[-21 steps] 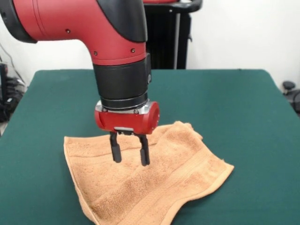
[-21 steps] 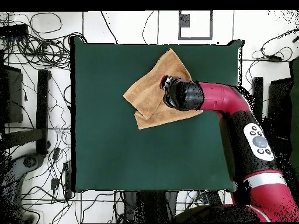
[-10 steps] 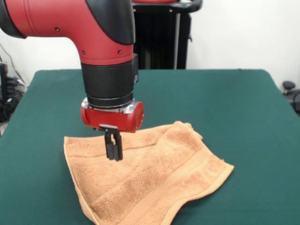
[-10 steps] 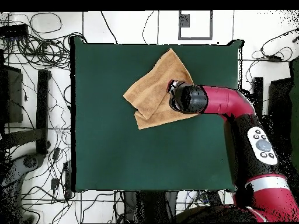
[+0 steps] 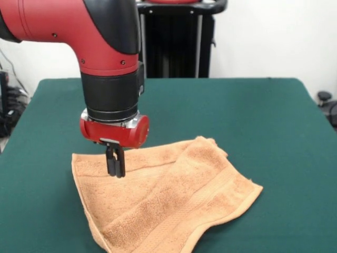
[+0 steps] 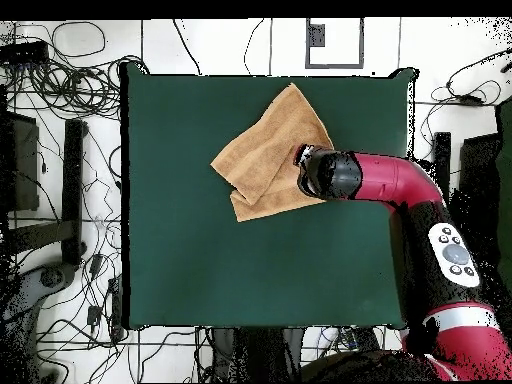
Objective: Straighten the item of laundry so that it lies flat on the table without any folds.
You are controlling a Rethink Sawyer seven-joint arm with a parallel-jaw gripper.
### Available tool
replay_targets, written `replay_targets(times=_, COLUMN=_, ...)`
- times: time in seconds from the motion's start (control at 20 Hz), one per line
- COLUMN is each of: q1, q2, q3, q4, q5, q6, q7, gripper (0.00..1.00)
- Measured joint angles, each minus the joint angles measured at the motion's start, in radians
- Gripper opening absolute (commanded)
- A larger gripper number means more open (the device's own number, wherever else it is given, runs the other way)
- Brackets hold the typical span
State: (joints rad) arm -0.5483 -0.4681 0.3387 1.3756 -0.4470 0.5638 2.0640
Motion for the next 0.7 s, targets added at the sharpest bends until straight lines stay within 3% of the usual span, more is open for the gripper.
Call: replay_targets(times=0.7, q1=0.0, q2=0.001, q3=-0.064, q4=0.003, q5=0.0, q6=0.0, q7=0.0, gripper=0.0)
